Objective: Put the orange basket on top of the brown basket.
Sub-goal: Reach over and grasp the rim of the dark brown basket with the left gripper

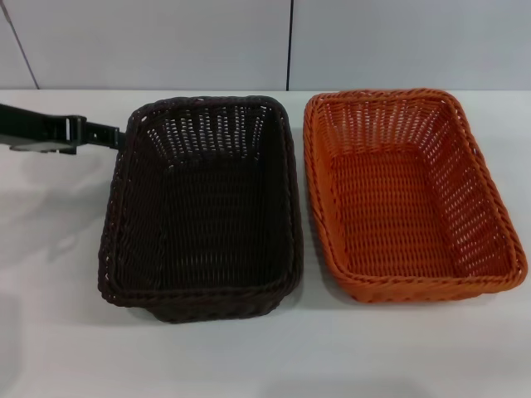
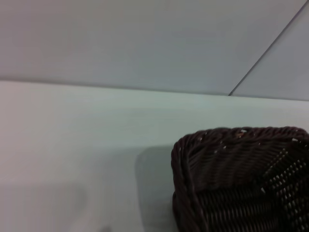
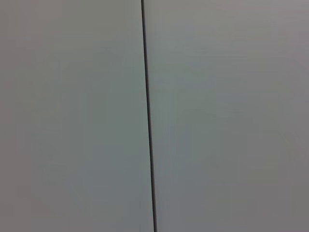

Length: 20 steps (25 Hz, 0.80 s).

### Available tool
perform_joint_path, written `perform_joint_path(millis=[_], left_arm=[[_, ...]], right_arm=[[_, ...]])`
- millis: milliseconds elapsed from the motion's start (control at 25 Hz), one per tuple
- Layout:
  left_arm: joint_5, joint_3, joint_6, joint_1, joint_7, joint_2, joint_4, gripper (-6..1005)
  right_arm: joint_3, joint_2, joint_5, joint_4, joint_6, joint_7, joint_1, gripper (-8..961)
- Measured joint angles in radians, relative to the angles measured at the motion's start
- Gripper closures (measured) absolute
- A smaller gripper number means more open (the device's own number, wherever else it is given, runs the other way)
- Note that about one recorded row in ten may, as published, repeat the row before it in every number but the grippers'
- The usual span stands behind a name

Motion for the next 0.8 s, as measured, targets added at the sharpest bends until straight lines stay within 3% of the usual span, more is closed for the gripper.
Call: perform_joint_path(millis=[160,800], left_arm=[[0.003,0.003,0.022,0.029,0.0,-0.014,0.014,150],[-0.029,0.045,0.043,0.053,0.004,-0.023,0.105,154]], right_arm=[[-0.004,-0.001,0.0,0.0,0.0,0.0,0.003,376],[-0.011,-0.001,0.0,0.0,0.0,-0.001,0.011,378]])
